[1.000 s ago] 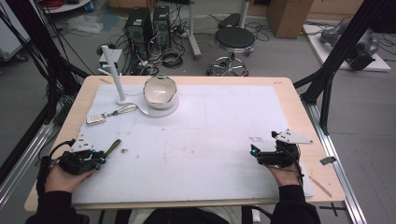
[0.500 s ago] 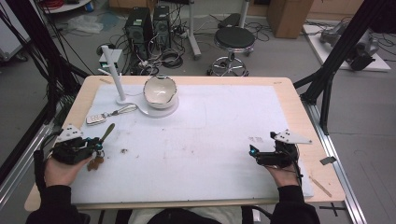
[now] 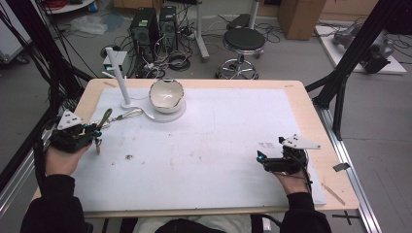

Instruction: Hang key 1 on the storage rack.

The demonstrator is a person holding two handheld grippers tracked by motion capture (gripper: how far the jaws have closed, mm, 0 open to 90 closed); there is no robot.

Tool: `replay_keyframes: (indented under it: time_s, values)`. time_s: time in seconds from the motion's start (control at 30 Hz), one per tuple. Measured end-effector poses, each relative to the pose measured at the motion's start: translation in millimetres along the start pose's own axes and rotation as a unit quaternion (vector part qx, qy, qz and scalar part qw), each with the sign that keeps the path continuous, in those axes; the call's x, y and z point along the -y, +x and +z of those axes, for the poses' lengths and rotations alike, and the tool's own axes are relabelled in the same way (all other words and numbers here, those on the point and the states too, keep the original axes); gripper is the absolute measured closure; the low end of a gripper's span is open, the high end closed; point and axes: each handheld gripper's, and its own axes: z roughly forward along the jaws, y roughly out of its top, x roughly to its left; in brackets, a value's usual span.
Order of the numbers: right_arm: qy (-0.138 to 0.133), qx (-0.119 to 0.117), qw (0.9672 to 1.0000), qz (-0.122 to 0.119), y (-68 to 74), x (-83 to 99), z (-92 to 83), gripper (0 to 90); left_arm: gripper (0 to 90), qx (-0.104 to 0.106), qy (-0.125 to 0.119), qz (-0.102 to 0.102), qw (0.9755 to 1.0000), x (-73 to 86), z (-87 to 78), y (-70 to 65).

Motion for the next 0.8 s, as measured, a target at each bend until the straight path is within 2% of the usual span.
replay_keyframes:
  time_s: [0.13, 0.23, 0.3, 0.37, 0.4, 0.5, 0.57, 0.6, 0.63, 0.67, 0.8]
  values:
    - [0.001, -0.005, 1.0, -0.003, 1.2, -2.5, 5.4, 0.6, 76.5, -0.009, -0.007, 0.005, 0.9999, -11.8, -1.0, -0.7]
    - [0.001, -0.006, 0.9999, -0.012, 2.1, -3.1, 6.9, 0.6, 76.6, 0.007, -0.024, -0.011, 0.9996, -19.1, -2.4, 3.9]
    - [0.0, -0.006, 0.9999, -0.015, 2.2, -3.2, 7.2, 0.6, 76.6, 0.004, -0.028, -0.017, 0.9994, -24.8, -2.4, 8.5]
    - [-0.002, -0.007, 0.9999, -0.008, 1.4, -3.8, 6.8, 0.6, 76.7, -0.004, -0.019, -0.013, 0.9997, -31.1, -1.7, 13.4]
    - [-0.013, -0.013, 0.9998, 0.007, 0.6, -6.0, 6.5, 0.6, 76.7, -0.006, -0.017, -0.014, 0.9997, -33.8, -1.7, 15.6]
    - [-0.025, -0.014, 0.9995, 0.012, 0.2, -9.4, 7.6, 0.6, 76.7, -0.016, -0.015, -0.017, 0.9996, -40.4, -2.3, 19.7]
    - [-0.028, -0.016, 0.9994, 0.011, 0.5, -12.0, 11.2, 0.6, 76.6, -0.023, -0.009, -0.017, 0.9995, -44.0, -3.9, 23.1]
    - [-0.021, -0.01, 0.9997, -0.001, 2.3, -12.6, 15.6, 0.6, 76.6, -0.029, -0.007, -0.02, 0.9993, -45.8, -4.7, 24.2]
    - [-0.021, -0.01, 0.9997, -0.001, 2.3, -12.6, 15.6, 0.6, 76.6, -0.033, -0.006, -0.019, 0.9992, -47.2, -5.7, 25.7]
    - [-0.01, -0.001, 0.9999, -0.014, 4.5, -12.2, 18.6, 0.6, 76.6, -0.033, -0.005, -0.019, 0.9993, -48.8, -6.4, 27.5]
    - [-0.005, -0.002, 0.9999, -0.016, 5.1, -12.0, 20.2, 0.6, 76.6, -0.031, -0.009, -0.031, 0.999, -55.1, -3.1, 38.4]
